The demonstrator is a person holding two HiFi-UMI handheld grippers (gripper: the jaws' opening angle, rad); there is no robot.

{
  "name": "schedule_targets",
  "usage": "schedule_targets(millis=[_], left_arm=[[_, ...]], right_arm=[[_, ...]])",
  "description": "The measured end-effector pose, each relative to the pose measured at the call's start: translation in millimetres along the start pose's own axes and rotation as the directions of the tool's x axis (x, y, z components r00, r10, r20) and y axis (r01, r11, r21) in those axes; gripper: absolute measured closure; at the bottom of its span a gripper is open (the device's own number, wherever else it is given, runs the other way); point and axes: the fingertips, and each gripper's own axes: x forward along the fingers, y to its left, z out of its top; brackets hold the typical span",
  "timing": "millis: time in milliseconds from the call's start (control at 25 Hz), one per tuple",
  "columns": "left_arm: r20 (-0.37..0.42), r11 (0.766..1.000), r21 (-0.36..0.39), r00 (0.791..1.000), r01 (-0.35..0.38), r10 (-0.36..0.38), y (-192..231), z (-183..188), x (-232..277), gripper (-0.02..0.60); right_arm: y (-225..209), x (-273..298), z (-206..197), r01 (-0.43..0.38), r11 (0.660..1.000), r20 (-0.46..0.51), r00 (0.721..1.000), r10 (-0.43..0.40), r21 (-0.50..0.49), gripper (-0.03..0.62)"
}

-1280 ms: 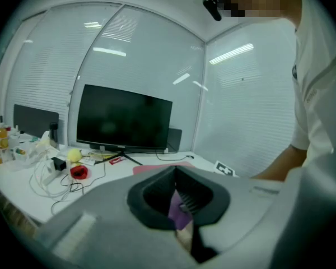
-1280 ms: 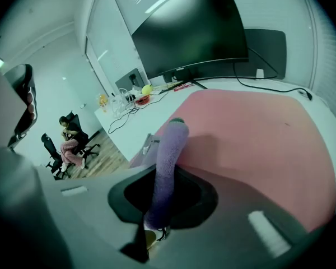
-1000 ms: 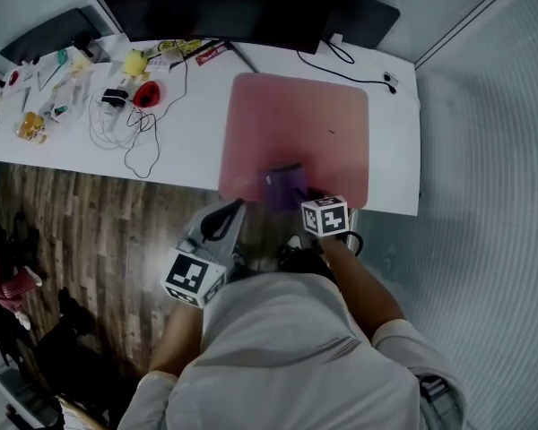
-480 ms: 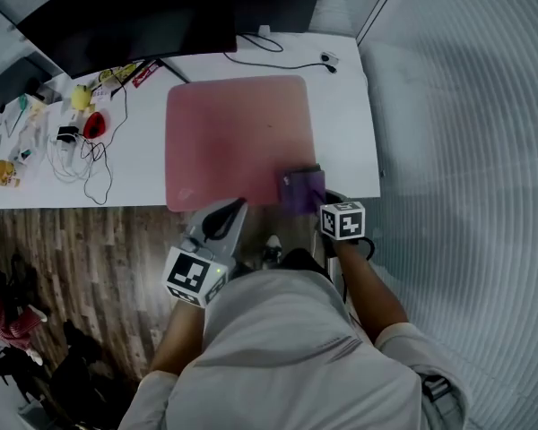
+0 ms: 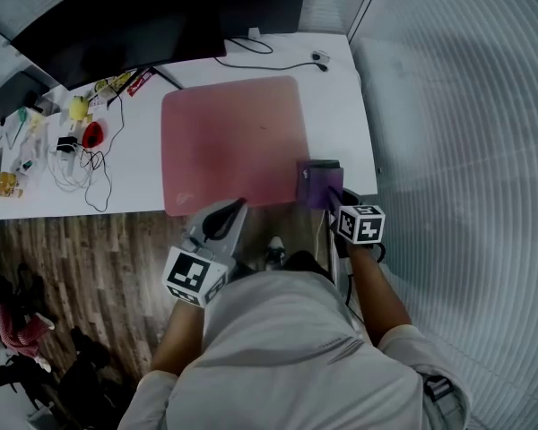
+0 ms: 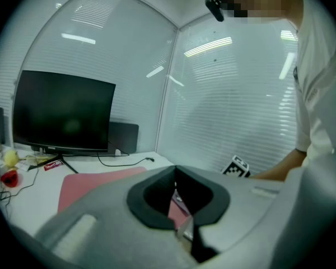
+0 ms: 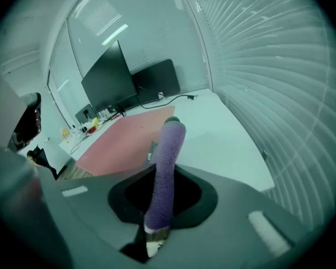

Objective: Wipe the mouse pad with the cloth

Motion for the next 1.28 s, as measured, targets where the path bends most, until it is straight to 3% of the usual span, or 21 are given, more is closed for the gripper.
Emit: schedule_targets(millis=[160,360,600,760,1040,1280], left_arm=[[0.031,1.0,-0.008,0.999,-0.024,0.024,7.4,7.9,-14.9,0.578],[0.093,0.998,0.007,0.994,-0.056,0.055,28.7,26.8,-46.2,0.578],[0.166,0.991,0.036,0.979,-0.129,0.122,75.7,55.0,-112.7,0.578],[0.208,0.984,0.066,0.967,-0.167,0.15,109.0,73.2,-155.3,0.578],[0.264,0.977,0.103,0.952,-0.186,0.154,146.6,96.7,-211.2,0.578],[0.3,0.971,0.119,0.94,-0.207,0.164,167.9,109.6,-227.7,0.578]], right_arm=[[33.9,-12.0,32.0,-0.076,0.997,0.075,0.994,0.076,-0.003,0.549],[98.0,-22.1,78.5,-0.172,0.984,0.179,0.968,0.176,-0.034,0.551],[199.1,-53.6,140.1,-0.209,0.956,0.311,0.912,0.267,-0.208,0.551],[261.3,-76.8,170.0,-0.247,0.938,0.396,0.858,0.328,-0.242,0.551],[331.7,-108.5,197.0,-0.177,0.928,0.5,0.801,0.33,-0.329,0.553],[357.7,-124.2,204.9,-0.086,0.91,0.529,0.79,0.31,-0.405,0.554]])
